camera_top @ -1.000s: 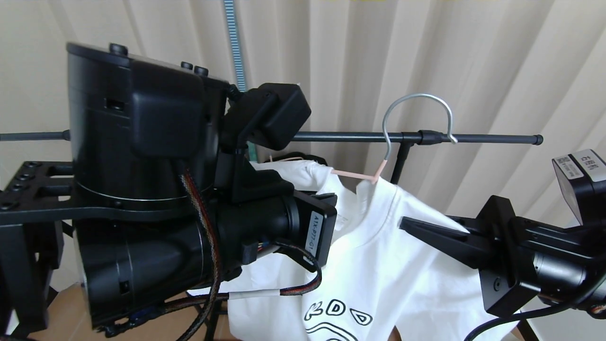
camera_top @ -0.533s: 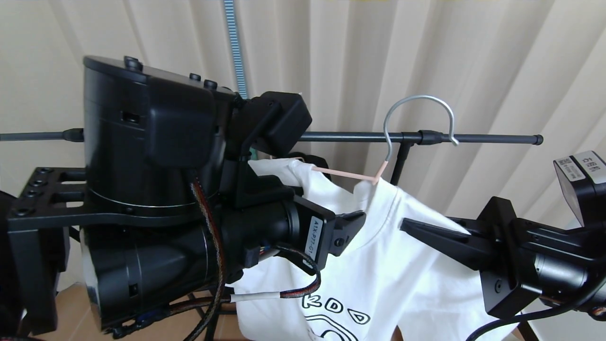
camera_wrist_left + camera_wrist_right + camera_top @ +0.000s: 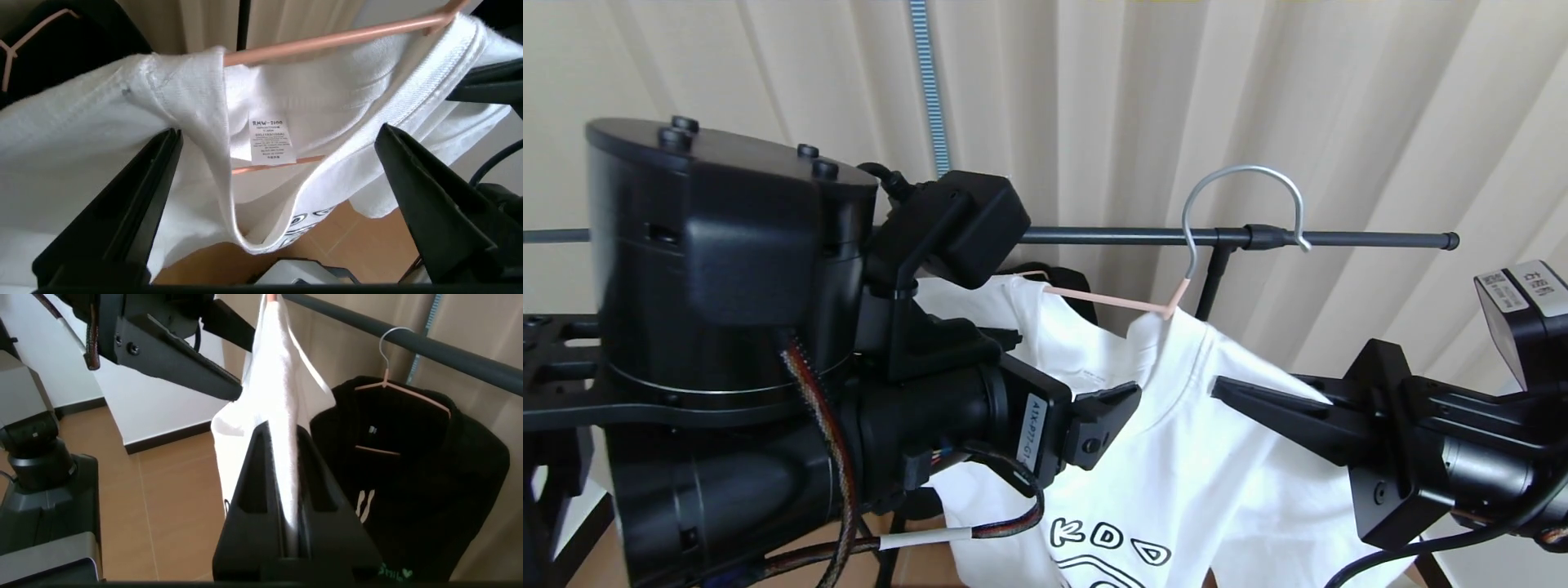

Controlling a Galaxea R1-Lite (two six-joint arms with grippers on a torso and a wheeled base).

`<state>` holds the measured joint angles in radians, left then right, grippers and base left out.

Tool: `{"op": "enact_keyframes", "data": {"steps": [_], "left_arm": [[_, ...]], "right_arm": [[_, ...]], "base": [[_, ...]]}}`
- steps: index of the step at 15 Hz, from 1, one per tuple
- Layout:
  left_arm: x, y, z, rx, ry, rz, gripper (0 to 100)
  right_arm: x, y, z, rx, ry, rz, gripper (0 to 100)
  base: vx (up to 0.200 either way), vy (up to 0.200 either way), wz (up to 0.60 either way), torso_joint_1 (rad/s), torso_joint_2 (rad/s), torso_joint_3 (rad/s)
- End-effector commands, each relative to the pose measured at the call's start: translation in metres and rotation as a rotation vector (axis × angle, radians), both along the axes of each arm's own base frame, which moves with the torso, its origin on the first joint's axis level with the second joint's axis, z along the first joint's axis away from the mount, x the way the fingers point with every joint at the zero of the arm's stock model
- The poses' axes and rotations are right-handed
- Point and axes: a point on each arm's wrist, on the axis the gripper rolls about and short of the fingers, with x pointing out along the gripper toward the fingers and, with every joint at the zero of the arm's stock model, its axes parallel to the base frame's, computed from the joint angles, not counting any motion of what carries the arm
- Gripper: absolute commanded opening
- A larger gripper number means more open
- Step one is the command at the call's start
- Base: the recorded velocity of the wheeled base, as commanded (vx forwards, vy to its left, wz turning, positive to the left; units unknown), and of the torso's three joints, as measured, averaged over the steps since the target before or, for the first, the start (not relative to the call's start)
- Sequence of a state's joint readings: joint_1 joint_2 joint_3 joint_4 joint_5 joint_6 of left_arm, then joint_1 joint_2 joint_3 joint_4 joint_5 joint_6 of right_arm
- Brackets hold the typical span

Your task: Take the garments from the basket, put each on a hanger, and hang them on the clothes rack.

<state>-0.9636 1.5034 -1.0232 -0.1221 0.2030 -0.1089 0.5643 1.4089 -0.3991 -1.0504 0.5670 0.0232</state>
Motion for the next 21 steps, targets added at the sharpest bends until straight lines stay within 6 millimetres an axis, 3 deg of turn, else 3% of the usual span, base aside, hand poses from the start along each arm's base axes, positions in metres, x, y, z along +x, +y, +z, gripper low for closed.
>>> {"op": "enact_keyframes", "data": {"steps": [1,6,10,15,21], "left_arm": [[-0.004,0.009,0.002,-0.011,-0.005,0.005,100],[-0.01,0.032,0.006,-0.03,-0.019,0.035,100],[-0.023,0.073,0.032,-0.048,-0.151,0.055,100],[-0.02,0.098,0.057,0.012,-0.131,-0.05,100],[-0.001,0.101,0.06,0.13,-0.192,-0.344,100]], "right_arm": [[0.001,0.0,-0.001,-0.004,0.006,-0.001,0],[0.002,0.0,-0.002,-0.004,0.008,-0.004,0],[0.0,-0.001,-0.005,-0.011,0.02,0.004,0],[-0.004,-0.003,-0.008,-0.019,0.024,0.053,0],[-0.007,-0.003,-0.012,-0.026,0.033,0.107,0]], "base": [[0.0,0.0,0.0,0.0,0.0,0.0],[0.0,0.0,0.0,0.0,0.0,0.0],[0.0,0.0,0.0,0.0,0.0,0.0],[0.0,0.0,0.0,0.0,0.0,0.0],[0.0,0.0,0.0,0.0,0.0,0.0]]}}
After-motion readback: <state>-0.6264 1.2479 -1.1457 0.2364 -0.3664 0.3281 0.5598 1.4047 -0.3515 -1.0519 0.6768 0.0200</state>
